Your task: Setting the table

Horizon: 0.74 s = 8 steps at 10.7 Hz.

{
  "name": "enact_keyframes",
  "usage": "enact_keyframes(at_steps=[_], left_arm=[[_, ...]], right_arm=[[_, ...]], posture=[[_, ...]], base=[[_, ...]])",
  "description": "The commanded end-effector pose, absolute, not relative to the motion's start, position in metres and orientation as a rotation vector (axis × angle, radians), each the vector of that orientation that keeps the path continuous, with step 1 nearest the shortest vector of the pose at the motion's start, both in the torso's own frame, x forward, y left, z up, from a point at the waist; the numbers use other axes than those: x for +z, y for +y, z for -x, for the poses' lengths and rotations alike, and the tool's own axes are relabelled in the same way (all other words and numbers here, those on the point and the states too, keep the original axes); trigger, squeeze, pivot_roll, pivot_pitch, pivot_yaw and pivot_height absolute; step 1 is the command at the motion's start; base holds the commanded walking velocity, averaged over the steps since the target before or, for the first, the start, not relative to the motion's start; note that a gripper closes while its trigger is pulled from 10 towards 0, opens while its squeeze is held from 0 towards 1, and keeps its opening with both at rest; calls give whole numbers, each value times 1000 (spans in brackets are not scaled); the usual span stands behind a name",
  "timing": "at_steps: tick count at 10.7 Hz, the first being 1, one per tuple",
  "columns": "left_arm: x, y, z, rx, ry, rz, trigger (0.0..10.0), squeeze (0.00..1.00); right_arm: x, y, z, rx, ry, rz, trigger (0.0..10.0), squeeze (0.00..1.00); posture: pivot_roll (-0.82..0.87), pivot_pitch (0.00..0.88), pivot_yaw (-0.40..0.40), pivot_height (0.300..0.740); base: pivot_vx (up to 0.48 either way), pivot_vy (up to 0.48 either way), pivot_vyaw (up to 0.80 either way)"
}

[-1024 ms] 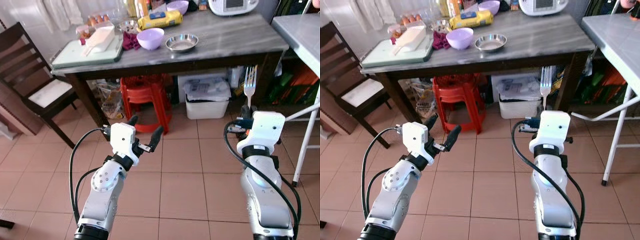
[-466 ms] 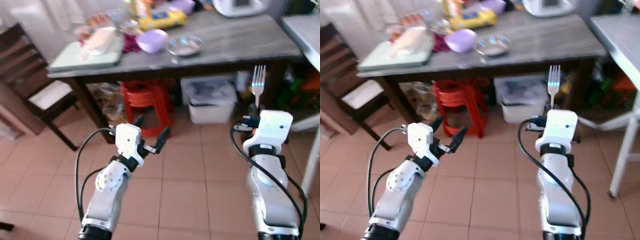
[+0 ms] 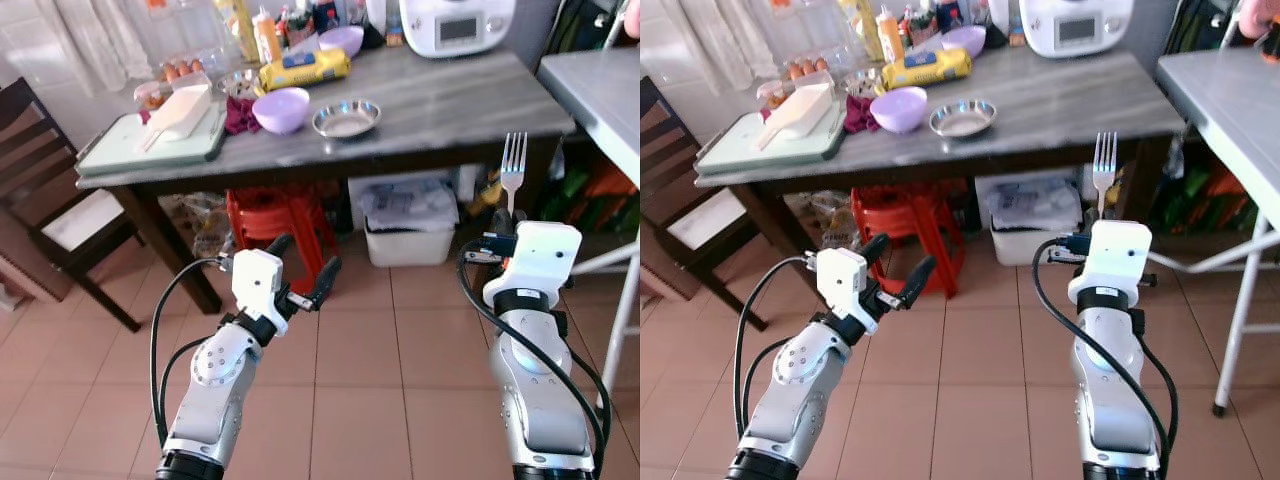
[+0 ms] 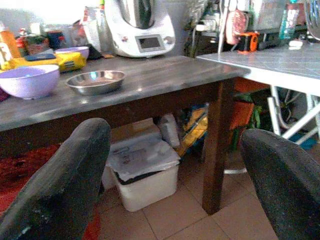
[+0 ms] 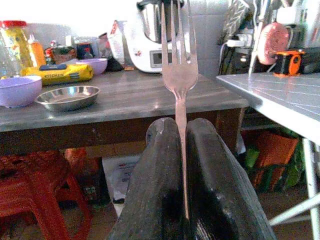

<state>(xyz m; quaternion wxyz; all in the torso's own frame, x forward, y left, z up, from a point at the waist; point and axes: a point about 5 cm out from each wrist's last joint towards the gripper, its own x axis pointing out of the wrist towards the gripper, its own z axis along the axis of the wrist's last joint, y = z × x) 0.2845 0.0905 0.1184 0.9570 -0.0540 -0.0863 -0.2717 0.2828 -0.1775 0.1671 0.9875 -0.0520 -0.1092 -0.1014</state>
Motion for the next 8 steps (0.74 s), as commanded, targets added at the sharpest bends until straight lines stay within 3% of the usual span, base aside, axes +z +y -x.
enact_keyframes(at_steps=[1,8], left_arm=[[118,102,-285,-522,-169,88,10000,0],[118,101,-286,-527,-170,92,10000,0]], right_arm=[[171,-167,-284,-173,-237,88,10000,0],[168,-169,-283,-180,-228,89,10000,0]], posture=[[-101,88,148,740],[-101,88,150,740]], base=[[382,0,0],[380,0,0]])
